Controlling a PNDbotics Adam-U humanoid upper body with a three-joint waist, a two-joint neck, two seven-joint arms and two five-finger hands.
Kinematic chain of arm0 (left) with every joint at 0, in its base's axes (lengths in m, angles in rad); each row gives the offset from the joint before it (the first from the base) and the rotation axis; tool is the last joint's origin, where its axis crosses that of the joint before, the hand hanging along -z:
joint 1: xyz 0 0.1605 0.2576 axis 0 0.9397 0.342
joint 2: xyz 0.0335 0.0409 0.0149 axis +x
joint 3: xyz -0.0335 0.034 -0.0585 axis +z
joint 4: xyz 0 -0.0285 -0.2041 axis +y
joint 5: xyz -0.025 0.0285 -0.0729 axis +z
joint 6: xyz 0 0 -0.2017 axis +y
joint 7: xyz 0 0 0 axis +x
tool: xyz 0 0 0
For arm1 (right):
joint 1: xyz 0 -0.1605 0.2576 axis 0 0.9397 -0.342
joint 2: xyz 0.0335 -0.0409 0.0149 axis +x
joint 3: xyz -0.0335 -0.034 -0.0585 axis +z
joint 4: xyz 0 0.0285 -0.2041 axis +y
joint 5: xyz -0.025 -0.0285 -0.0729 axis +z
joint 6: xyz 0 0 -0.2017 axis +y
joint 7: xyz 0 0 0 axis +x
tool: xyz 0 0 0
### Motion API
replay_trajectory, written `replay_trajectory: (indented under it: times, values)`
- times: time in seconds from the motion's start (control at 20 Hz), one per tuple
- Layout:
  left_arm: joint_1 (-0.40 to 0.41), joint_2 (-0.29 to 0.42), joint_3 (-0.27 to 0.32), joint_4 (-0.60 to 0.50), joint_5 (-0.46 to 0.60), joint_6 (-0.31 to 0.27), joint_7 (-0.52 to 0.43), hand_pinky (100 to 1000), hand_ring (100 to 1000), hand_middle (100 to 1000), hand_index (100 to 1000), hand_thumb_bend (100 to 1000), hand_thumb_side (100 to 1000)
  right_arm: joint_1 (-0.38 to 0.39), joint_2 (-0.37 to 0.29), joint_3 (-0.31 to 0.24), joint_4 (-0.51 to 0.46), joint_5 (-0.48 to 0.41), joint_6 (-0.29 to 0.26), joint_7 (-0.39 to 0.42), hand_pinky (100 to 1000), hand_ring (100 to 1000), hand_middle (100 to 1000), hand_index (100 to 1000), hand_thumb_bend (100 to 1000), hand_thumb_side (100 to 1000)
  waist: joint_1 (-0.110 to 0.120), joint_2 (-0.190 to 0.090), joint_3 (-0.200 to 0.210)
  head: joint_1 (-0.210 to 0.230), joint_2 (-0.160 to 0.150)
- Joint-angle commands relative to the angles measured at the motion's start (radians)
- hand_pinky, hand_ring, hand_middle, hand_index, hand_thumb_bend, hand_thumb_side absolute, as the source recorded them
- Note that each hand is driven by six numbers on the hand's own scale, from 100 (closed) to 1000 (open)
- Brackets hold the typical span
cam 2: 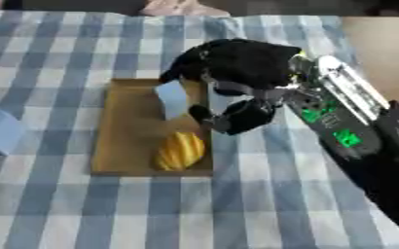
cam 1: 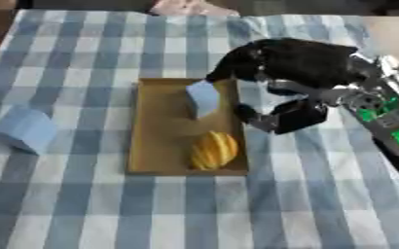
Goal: Pick up objects on the table and place them in the box.
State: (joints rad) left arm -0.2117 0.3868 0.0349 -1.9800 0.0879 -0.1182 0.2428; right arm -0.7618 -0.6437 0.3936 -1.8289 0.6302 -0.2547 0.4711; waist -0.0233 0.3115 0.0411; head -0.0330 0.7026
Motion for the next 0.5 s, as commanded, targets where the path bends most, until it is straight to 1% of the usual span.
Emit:
replay_trajectory:
  times: [0.05,0.15,0.3,0.35,0.5]
  values:
    - [-0.004,0.016,0.011,-0.02,0.002,-0.001,0.002,851,748,721,793,100,725,0.007,-0.1,-0.097,-0.003,-0.032,0.058,-0.029,846,869,807,920,100,180,0.003,-0.019,-0.004,0.007,-0.009]
    - [-0.004,0.017,0.011,-0.02,0.001,0.0,0.002,850,749,721,793,100,724,0.019,-0.142,-0.136,0.042,-0.035,0.079,-0.043,846,877,818,924,100,182,0.003,-0.017,-0.006,0.009,-0.012]
    - [-0.006,0.019,0.011,-0.02,0.0,-0.001,0.002,850,749,721,793,100,723,0.023,-0.181,-0.169,0.138,-0.018,0.088,-0.073,847,886,830,927,100,209,0.005,-0.014,-0.005,0.008,-0.017]
    - [-0.007,0.02,0.01,-0.02,-0.001,-0.001,0.002,850,749,721,793,100,723,0.019,-0.187,-0.177,0.178,-0.009,0.088,-0.082,848,887,833,930,100,240,0.005,-0.013,-0.003,0.006,-0.019]
    - [-0.01,0.022,0.009,-0.02,-0.001,-0.002,0.001,850,750,722,793,100,723,-0.004,-0.184,-0.195,0.296,0.012,0.075,-0.104,854,885,830,941,100,282,0.007,-0.008,0.007,-0.003,-0.024]
